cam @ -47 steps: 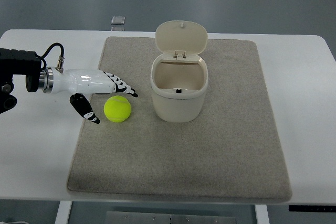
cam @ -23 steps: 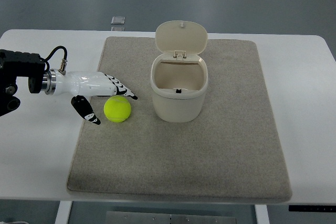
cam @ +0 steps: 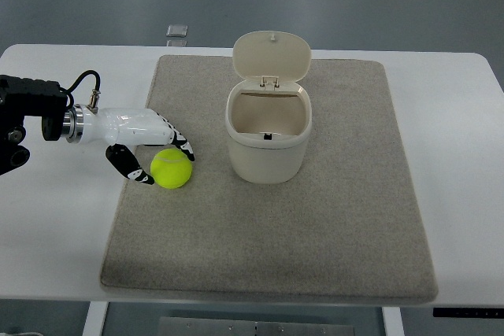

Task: Put tennis ball into box with left hand
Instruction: 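Close the left hand fingers around the yellow-green tennis ball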

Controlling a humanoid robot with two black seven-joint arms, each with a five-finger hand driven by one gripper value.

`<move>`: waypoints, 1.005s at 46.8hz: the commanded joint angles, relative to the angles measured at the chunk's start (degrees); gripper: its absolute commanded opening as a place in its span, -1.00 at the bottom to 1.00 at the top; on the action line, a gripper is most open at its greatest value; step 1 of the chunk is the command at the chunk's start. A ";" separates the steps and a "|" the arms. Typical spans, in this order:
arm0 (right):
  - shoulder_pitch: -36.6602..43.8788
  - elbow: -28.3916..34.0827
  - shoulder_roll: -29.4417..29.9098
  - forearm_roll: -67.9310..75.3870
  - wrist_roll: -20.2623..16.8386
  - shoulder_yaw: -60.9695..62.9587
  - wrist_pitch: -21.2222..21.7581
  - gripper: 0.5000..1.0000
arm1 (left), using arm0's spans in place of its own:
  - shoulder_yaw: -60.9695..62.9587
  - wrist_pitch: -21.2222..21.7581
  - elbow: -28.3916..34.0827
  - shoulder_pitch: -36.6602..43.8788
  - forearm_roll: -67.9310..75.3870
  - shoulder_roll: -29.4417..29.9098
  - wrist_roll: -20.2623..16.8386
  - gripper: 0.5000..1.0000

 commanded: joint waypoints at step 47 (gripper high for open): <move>0.00 0.00 0.00 0.00 0.00 0.07 0.00 0.60 | -6.91 3.52 -6.58 -1.58 0.19 11.77 -5.45 -1.00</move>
